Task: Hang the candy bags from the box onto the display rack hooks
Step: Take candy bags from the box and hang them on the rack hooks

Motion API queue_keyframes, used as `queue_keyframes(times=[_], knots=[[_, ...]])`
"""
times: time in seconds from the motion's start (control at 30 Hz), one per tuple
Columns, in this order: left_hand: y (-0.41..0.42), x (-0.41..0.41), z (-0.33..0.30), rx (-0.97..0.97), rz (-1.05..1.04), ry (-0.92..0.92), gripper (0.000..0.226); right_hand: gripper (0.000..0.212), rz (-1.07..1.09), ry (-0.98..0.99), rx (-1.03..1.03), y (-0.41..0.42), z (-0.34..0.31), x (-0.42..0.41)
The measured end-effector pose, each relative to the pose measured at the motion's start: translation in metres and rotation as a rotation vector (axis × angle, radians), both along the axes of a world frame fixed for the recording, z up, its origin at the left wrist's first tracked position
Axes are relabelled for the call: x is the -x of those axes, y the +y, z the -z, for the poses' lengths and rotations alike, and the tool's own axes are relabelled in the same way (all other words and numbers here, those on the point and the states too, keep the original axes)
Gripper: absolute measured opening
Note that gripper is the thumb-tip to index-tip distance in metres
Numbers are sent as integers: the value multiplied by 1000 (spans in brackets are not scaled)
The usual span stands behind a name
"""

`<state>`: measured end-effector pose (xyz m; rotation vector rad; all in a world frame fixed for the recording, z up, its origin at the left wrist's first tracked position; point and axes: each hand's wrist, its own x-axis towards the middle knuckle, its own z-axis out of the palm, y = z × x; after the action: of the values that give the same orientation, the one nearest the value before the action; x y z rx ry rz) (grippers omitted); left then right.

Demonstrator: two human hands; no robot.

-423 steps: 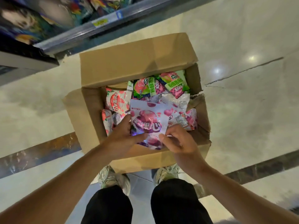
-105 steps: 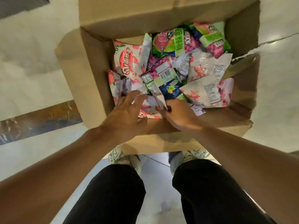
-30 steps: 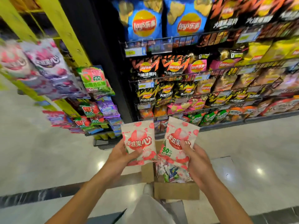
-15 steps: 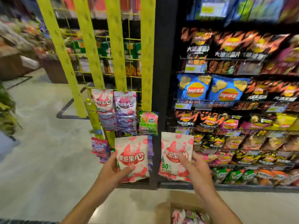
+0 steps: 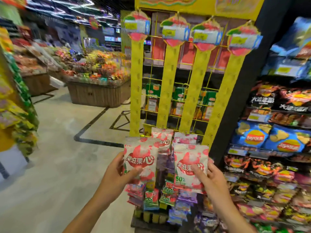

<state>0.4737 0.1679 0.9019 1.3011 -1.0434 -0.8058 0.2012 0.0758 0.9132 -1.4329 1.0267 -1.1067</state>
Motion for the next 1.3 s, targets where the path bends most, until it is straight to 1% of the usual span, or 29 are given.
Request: queue_keyframes(times=[0.07,0.1,0.2,0.27,0.37,0.43,0.5,0.6,0.67,0.83,0.9,1.07,1.2,1.3], knots=[[-11,-6,-4,27,5,-26,57,66,13,8,23,-10,-1,-8],[-17,-7,-5,42,-3,-39,55,66,18,15,33,-15,-1,-11],[-39,-7,-12,50,-7,-60,56,35,5,32,97,-31,-9,-19],[-55,-7,-18,60,5,-72,56,29,20,24,135,-45,-16,-23],[-85,-9,-19,78,3,-116,56,24,46,-39,152,-68,-23,-26],[-105,-8,-18,92,-8,-145,66,23,52,-58,173,-83,-24,-27],[-124,-6,-16,113,-18,-179,80,22,53,-75,181,-97,-24,-27],[-147,2,-17,188,-26,-214,94,23,33,-96,177,-120,-24,-25],[-161,4,-17,231,-32,-241,91,25,31,-93,189,-134,-27,-24],[-195,-5,-14,270,-17,-229,66,24,42,-82,232,-157,-34,-28],[-205,-8,-15,284,-15,-220,62,22,48,-84,246,-161,-37,-31],[-227,-15,-9,260,-14,-269,63,20,84,-94,251,-170,-37,-37],[-233,-16,18,204,-37,-305,64,22,100,-86,242,-174,-28,-42],[-231,-17,43,139,-9,-320,66,23,118,-89,213,-173,-16,-48]])
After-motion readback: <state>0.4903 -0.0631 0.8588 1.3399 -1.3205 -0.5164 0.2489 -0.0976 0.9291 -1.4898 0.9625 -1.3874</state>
